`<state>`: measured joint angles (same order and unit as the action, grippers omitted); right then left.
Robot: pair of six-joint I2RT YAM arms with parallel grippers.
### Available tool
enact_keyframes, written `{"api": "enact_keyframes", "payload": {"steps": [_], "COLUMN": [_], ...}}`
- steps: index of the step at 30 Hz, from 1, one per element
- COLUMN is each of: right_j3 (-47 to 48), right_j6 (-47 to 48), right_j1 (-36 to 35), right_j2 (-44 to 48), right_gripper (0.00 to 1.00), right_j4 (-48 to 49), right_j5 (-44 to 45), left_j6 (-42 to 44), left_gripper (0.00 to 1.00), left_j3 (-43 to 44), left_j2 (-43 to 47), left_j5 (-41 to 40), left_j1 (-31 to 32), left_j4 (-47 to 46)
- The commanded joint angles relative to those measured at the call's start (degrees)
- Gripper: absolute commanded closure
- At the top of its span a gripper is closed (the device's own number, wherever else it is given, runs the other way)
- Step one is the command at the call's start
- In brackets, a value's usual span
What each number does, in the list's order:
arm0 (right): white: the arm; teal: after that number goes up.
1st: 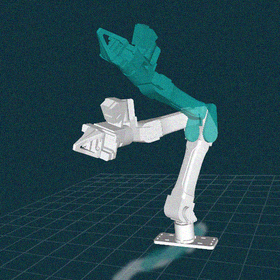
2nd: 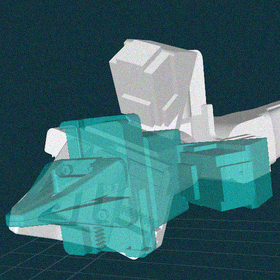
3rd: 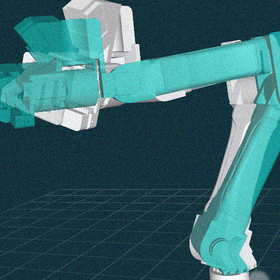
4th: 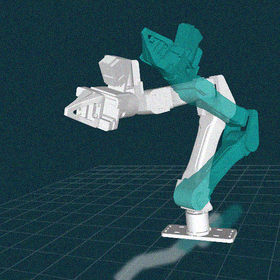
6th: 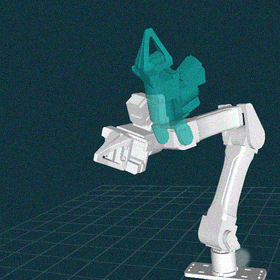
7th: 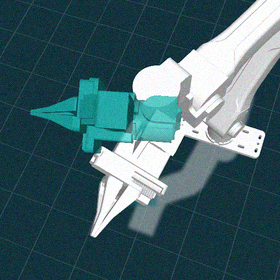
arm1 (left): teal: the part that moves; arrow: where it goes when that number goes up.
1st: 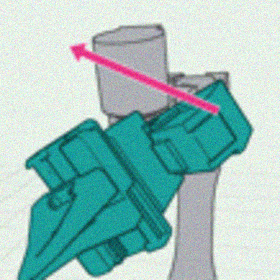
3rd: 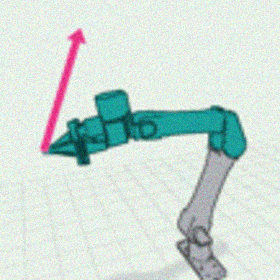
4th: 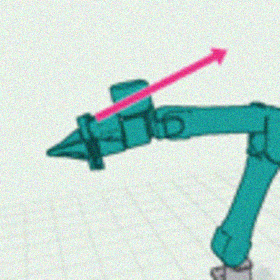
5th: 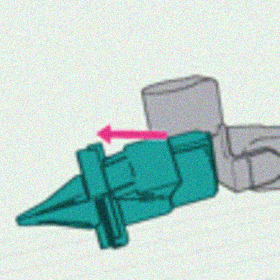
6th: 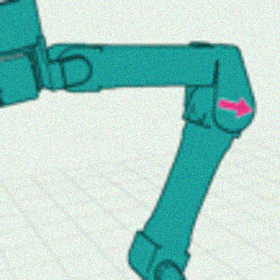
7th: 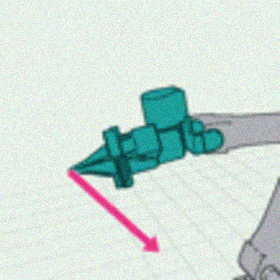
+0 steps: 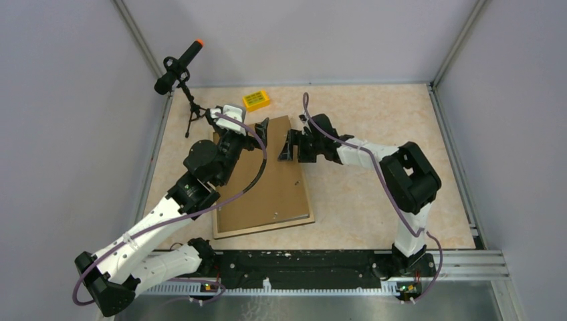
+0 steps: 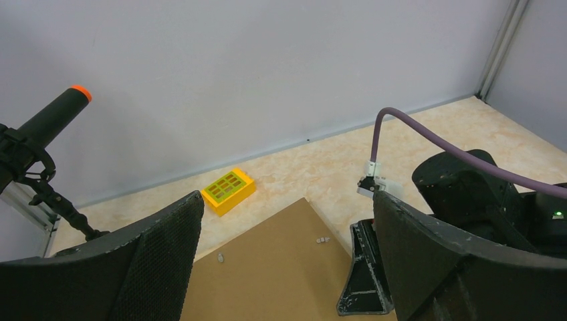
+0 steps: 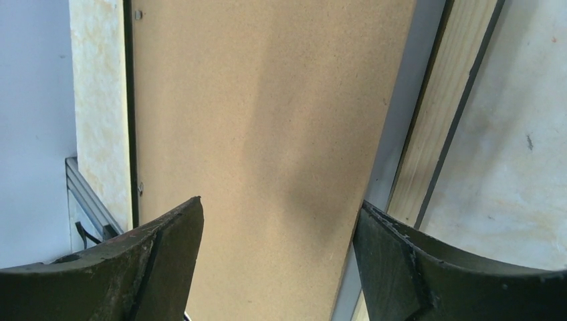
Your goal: Put the photo into the frame
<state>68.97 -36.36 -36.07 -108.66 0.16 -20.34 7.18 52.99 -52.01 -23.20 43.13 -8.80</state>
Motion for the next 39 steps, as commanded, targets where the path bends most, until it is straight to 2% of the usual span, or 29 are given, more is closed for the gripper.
{"api": "enact_keyframes", "payload": {"steps": [1,6,10,17,24,29,33,39], "right_j3": [5.5,8.3,8.1,7.6,7.1,8.4,10.4,11.6], "right_j6": [2.4,5.3,7.1,8.5,9.1,10.6,9.9,9.6], "right_j1": [-1.8,-2.3,-2.3,-2.1,-1.9,-2.0,-2.6,-4.7], "right_j2": [-0.9,-1.9,0.2,3.4,2.9,1.5,-1.3,-3.2], "right_gripper": [0.22,0.19,0.14,0.13,0.25,0.44,0.46,0.55], "right_j4": [-1.4,-7.2,-8.5,-9.7,-10.4,-12.8,-14.3,-18.9], "right_j5": [0.3,4.8,6.4,7.9,12.7,16.6,15.5,19.7], "left_j6": [-0.7,-0.9,-1.2,-2.1,-2.4,-2.8,-4.2,-5.8], "left_gripper": [0.01,0.01,0.01,0.01,0.01,0.01,0.01,0.01], "left_j3": [0.6,0.6,0.6,0.7,0.6,0.8,1.1,0.8], "left_j2": [0.9,0.9,0.9,0.7,0.5,0.5,1.1,1.8], "left_j5": [0.5,0.6,0.6,1.4,1.3,1.7,2.7,3.3], "left_j1": [-0.5,-0.6,-0.9,-1.4,-1.6,-1.7,-1.7,-1.8], "left_j4": [-1.4,-1.3,-1.3,-1.0,-1.0,-0.8,-0.3,-0.2]}}
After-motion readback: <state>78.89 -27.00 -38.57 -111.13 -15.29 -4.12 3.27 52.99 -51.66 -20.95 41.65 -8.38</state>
